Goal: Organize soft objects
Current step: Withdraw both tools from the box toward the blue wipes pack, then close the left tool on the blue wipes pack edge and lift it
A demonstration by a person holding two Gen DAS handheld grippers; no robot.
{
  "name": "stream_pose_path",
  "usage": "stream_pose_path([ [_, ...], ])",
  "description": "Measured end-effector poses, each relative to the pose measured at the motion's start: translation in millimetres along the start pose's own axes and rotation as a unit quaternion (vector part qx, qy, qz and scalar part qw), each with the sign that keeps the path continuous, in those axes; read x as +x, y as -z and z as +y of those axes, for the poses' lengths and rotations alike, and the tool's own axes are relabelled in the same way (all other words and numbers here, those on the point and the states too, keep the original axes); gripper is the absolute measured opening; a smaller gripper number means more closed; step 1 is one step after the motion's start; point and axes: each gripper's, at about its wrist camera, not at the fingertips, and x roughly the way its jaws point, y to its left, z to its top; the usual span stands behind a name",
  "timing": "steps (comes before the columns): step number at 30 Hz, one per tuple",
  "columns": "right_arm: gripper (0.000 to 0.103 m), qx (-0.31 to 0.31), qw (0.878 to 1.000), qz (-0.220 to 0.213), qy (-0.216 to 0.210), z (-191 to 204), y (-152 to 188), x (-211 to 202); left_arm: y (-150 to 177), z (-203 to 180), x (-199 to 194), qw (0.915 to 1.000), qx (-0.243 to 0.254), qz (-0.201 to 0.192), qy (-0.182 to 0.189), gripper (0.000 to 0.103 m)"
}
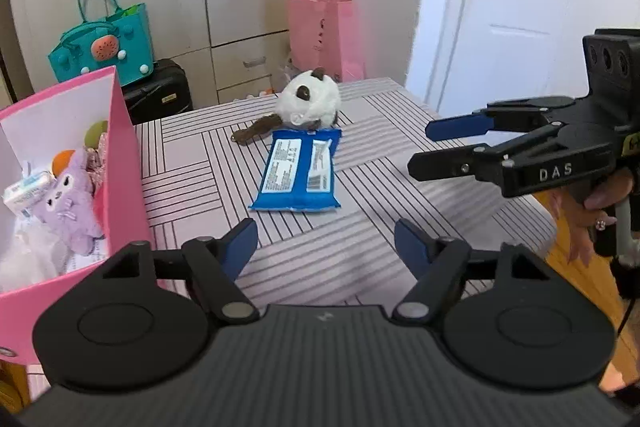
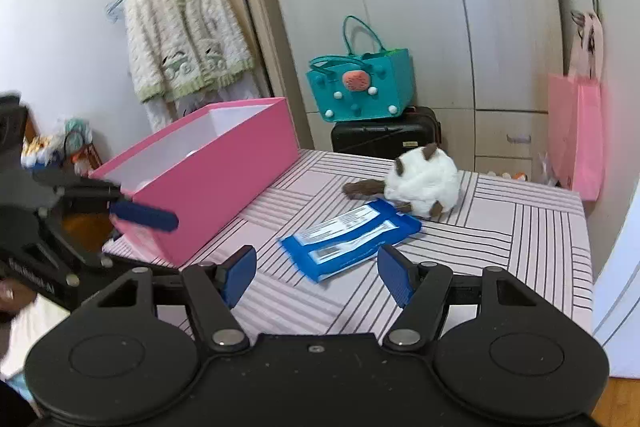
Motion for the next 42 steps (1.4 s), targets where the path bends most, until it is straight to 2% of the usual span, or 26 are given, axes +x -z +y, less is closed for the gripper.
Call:
stream_pose_path([
  [3, 0.072, 0.025, 1.0, 0.013, 0.002, -19.0, -5.3, 17.5, 2.1, 2.8, 16.8, 0.9997, -0.022, -0.011, 0.005, 0.074],
  [10, 0.072, -0.001, 0.999, 0.044, 0.015, -31.3, -18.8, 50.0, 6.6, 22.1, 59.8, 0.9956, -0.093, -0.004, 0.009, 0.064],
  [16, 0.071, 0.038, 0.997, 0.068, 0.015, -54.6, -31.7, 84.8, 11.7, 40.6, 87.8, 0.9861, -0.166, 0.012, 0.009, 0.054],
  [19, 0.071, 0.059, 0.995, 0.077, 0.035, -60.6, -35.4, 101.4, 13.3, 50.5, 94.9, 0.977, -0.212, 0.024, 0.012, 0.047],
  [23, 0.071, 0.086, 0.99, 0.093, 0.053, -70.0, -35.7, 127.0, 13.1, 54.1, 100.3, 0.9762, -0.216, 0.019, 0.002, 0.039],
  [27, 0.072, 0.124, 0.988, 0.09, 0.038, -80.7, -30.1, 138.0, 15.8, 58.6, 102.9, 0.9712, -0.237, 0.012, 0.025, 0.031],
  [31, 0.072, 0.119, 0.988, 0.09, 0.037, -76.9, -28.5, 138.1, 19.6, 61.7, 106.8, 0.964, -0.263, -0.006, 0.042, 0.028],
  [35, 0.047, 0.099, 0.989, 0.089, 0.056, -68.4, -25.4, 135.7, 21.4, 61.8, 107.9, 0.9616, -0.27, -0.014, 0.046, 0.028],
  [38, 0.042, 0.116, 0.988, 0.079, 0.059, -72.4, -22.9, 131.3, 23.1, 64.0, 108.3, 0.957, -0.285, -0.017, 0.05, 0.028],
  [42, 0.041, 0.109, 0.99, 0.07, 0.062, -66.8, -18.1, 121.2, 24.4, 69.7, 106.8, 0.9531, -0.297, -0.011, 0.056, 0.028],
])
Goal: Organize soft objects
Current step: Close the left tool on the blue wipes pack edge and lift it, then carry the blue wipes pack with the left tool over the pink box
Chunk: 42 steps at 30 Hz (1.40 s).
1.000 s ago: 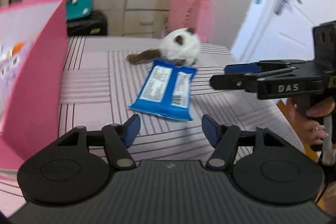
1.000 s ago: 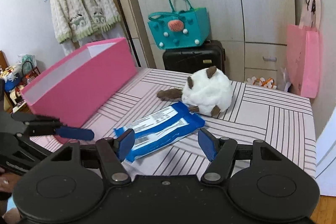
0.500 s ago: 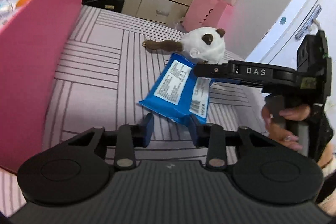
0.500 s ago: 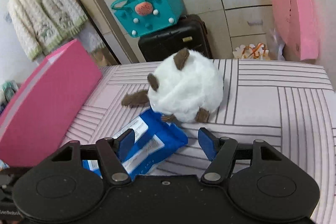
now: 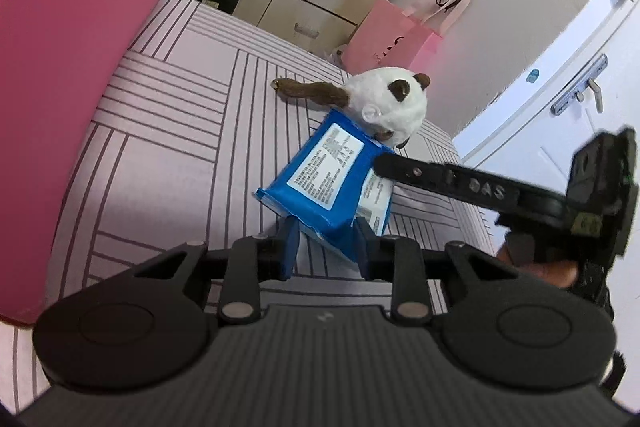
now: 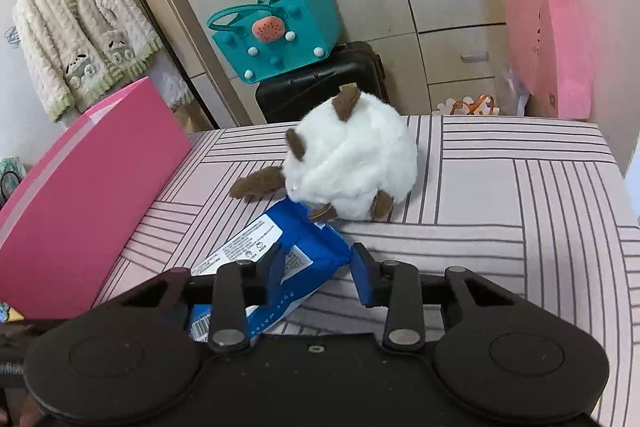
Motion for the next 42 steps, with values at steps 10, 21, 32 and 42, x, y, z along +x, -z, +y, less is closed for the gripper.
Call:
stream_pose_path([
  [10, 0.045, -0.063, 0.997, 0.031, 0.001, 9.4, -3.2, -12.1, -3.2, -3.1, 1.2, 0.9999, 0.007, 0.001, -0.015, 0.03],
  [21, 0.06, -0.09, 0.994, 0.044, -0.039, 2.0, -4.0, 2.0, -1.0, -7.3, -3.3, 0.9999, -0.005, 0.008, 0.004, 0.062],
  [32, 0.064, -0.104, 0.991, 0.041, -0.07, 0.7, 2.1, -3.4, 4.7, -23.3, 13.5, 0.9986, 0.017, -0.031, -0.041, 0.03],
  [42, 0.038, -0.051, 0.997, 0.046, -0.039, 13.0, 17.0, -25.1, 11.1, -30.6, -5.4, 0.998, 0.049, -0.028, -0.029, 0.031],
])
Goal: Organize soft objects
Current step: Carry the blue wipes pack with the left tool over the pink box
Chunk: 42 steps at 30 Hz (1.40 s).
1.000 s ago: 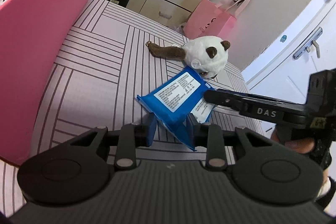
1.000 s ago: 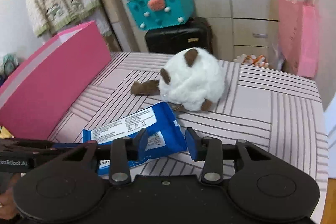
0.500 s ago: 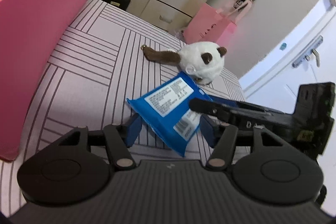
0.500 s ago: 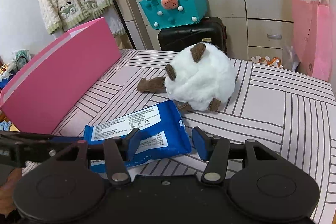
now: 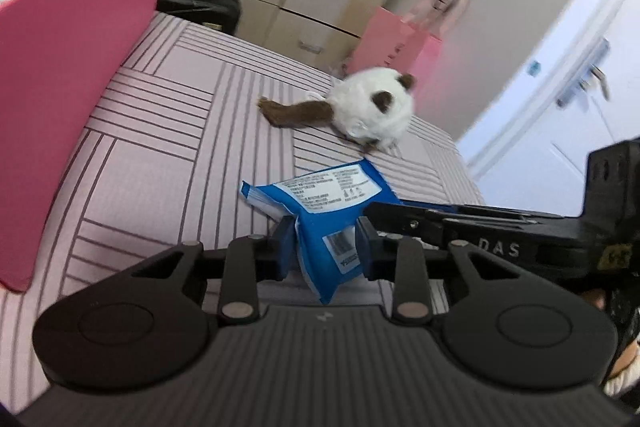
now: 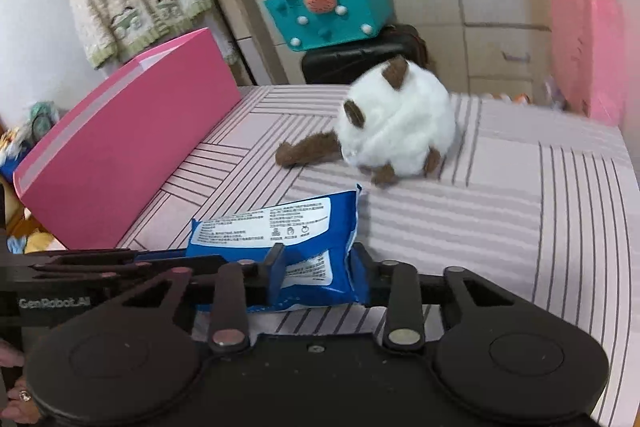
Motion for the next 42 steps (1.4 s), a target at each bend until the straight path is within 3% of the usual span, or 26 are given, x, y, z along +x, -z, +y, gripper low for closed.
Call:
stream_pose_path([
  [6, 0.04, 0.065, 0.998, 0.009, -0.011, 20.3, 22.8, -20.6, 3.6, -6.8, -37.3, 0.9985, 0.054, 0.007, 0.003, 0.031],
  [13, 0.05, 0.077, 0.996, 0.035, -0.025, 59.7, 32.8, -35.2, 3.3, 11.8, -78.6, 0.9977, 0.051, 0.034, 0.029, 0.031],
  [18, 0.055, 0.058, 0.997, 0.051, -0.028, 91.7, 31.0, -41.1, -4.1, 35.0, -106.8, 0.9964, 0.043, 0.045, 0.058, 0.03],
  [23, 0.058, 0.02, 0.997, 0.044, -0.06, 124.9, 26.8, -51.1, -7.7, 51.1, -140.5, 0.997, 0.052, 0.028, 0.049, 0.029],
  [30, 0.058, -0.02, 0.996, 0.044, -0.072, 165.8, 18.2, -58.6, -8.7, 62.7, -178.9, 0.9972, 0.067, 0.003, 0.034, 0.029],
  [36, 0.058, -0.057, 0.995, 0.041, -0.078, 196.5, 6.6, -71.2, -13.4, 79.1, -204.7, 0.9976, 0.054, -0.002, 0.042, 0.029],
  [42, 0.058, -0.078, 0.993, 0.022, -0.091, 217.5, -11.3, -77.5, -26.5, 87.8, -225.6, 0.9968, 0.063, -0.031, 0.039, 0.029],
])
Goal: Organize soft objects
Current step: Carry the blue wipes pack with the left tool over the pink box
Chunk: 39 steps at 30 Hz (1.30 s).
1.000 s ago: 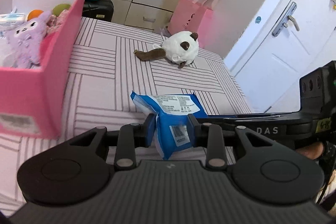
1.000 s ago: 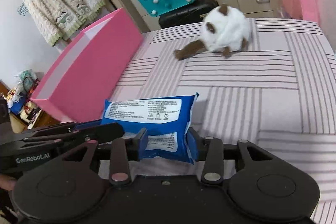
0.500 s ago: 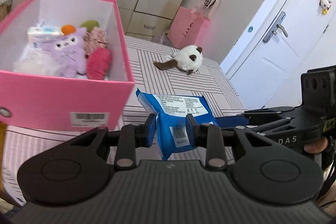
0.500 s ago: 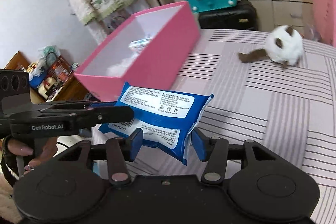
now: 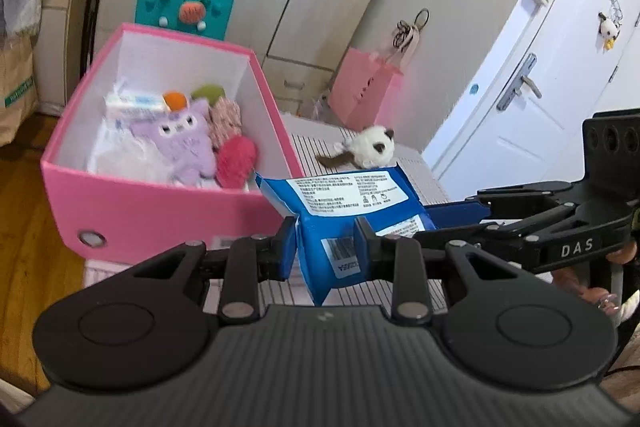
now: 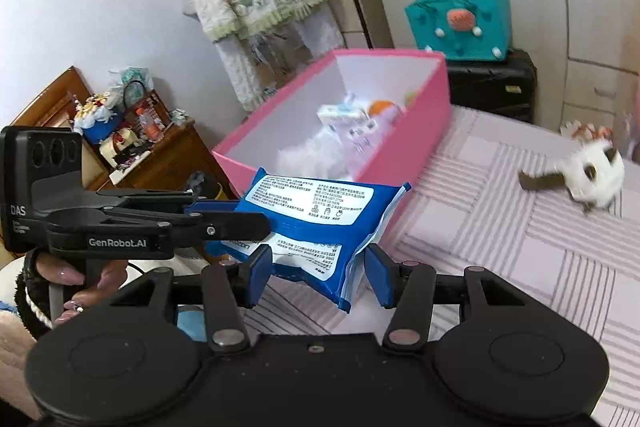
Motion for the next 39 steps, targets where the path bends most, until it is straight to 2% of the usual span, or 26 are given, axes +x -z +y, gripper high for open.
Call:
stream_pose_path([
  [3, 0.057, -0.015, 1.0, -0.006, 0.006, 8.3, -12.0, 6.3, -7.0, 4.8, -6.0, 0.9999, 0.005, -0.013, -0.004, 0.029],
  [10, 0.042, -0.045, 0.999, -0.024, 0.017, 17.9, -43.3, 32.2, -30.9, 28.1, -12.0, 0.998, 0.01, -0.047, -0.04, 0.029],
  [14, 0.039, -0.049, 0.998, -0.028, 0.013, 15.4, -64.1, 52.7, -47.4, 47.9, -5.1, 0.997, 0.002, -0.05, -0.059, 0.029],
  [21, 0.038, -0.03, 0.999, 0.014, 0.025, 5.6, -85.0, 101.3, -65.2, 78.0, 24.3, 0.9957, -0.006, -0.024, -0.089, 0.029],
  [28, 0.038, -0.005, 0.997, 0.061, 0.04, -7.8, -88.8, 127.7, -66.1, 95.6, 55.9, 0.9951, -0.007, 0.027, -0.095, 0.029],
  [33, 0.039, -0.022, 0.995, 0.088, 0.051, -5.7, -85.0, 131.6, -62.4, 92.6, 62.1, 0.9933, 0.012, 0.037, -0.109, 0.032],
  [37, 0.038, -0.044, 0.994, 0.077, 0.069, -1.0, -83.2, 125.1, -60.4, 76.3, 57.1, 0.9842, 0.07, 0.014, -0.162, 0.044],
  [39, 0.038, -0.051, 0.994, 0.067, 0.073, 0.6, -82.3, 118.1, -62.3, 69.3, 50.0, 0.9809, 0.088, 0.007, -0.173, 0.046],
])
